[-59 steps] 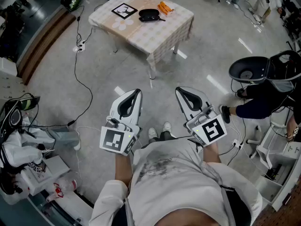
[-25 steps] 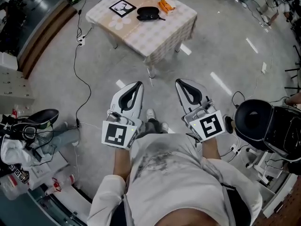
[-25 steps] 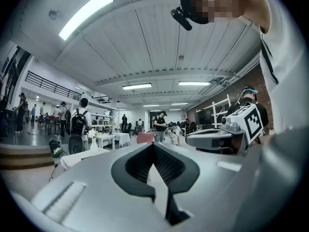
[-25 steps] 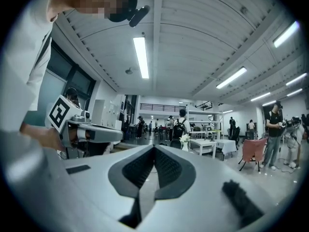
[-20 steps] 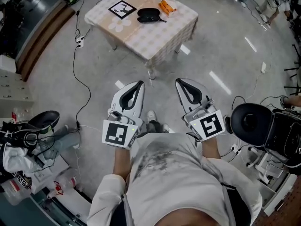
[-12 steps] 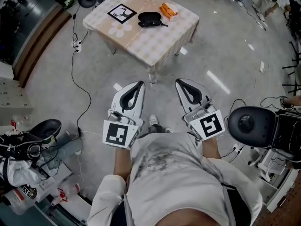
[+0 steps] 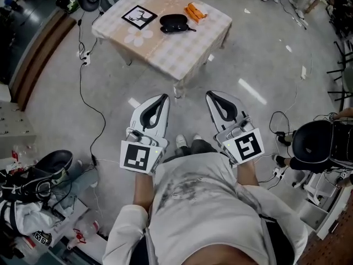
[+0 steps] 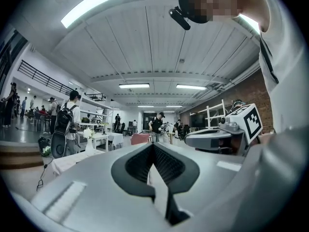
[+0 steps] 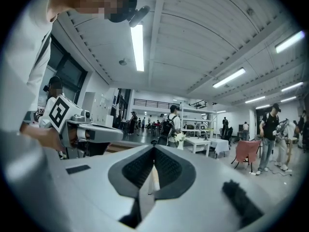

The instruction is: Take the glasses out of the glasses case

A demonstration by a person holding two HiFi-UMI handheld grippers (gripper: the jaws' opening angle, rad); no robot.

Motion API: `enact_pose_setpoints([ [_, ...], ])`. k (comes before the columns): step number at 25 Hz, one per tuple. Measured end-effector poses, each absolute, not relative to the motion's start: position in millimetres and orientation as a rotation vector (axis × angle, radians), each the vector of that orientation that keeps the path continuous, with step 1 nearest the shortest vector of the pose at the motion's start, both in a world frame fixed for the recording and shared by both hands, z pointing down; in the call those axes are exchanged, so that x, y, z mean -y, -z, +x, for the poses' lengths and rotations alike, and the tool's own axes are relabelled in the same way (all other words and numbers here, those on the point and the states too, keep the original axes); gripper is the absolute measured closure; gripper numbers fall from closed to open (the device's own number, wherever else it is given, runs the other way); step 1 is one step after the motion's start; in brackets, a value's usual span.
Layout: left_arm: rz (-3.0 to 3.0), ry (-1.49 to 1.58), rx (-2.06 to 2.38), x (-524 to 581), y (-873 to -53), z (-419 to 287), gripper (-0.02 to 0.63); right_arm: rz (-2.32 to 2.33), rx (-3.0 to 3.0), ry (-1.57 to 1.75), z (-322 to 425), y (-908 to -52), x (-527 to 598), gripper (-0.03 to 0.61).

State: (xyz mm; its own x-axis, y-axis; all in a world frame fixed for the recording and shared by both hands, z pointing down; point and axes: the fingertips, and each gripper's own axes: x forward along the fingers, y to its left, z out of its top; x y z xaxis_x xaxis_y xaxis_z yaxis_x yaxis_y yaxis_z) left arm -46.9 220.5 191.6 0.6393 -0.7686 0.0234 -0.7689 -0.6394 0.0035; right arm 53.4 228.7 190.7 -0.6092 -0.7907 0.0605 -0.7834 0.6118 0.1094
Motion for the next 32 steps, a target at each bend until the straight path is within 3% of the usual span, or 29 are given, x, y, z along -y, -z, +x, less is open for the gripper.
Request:
enact_pose_setpoints([
  [32,2.719,-0.074,1.417,-97,-203,-29,0.606,1.21,2.787,0.075,68,-200,-93,0.561],
])
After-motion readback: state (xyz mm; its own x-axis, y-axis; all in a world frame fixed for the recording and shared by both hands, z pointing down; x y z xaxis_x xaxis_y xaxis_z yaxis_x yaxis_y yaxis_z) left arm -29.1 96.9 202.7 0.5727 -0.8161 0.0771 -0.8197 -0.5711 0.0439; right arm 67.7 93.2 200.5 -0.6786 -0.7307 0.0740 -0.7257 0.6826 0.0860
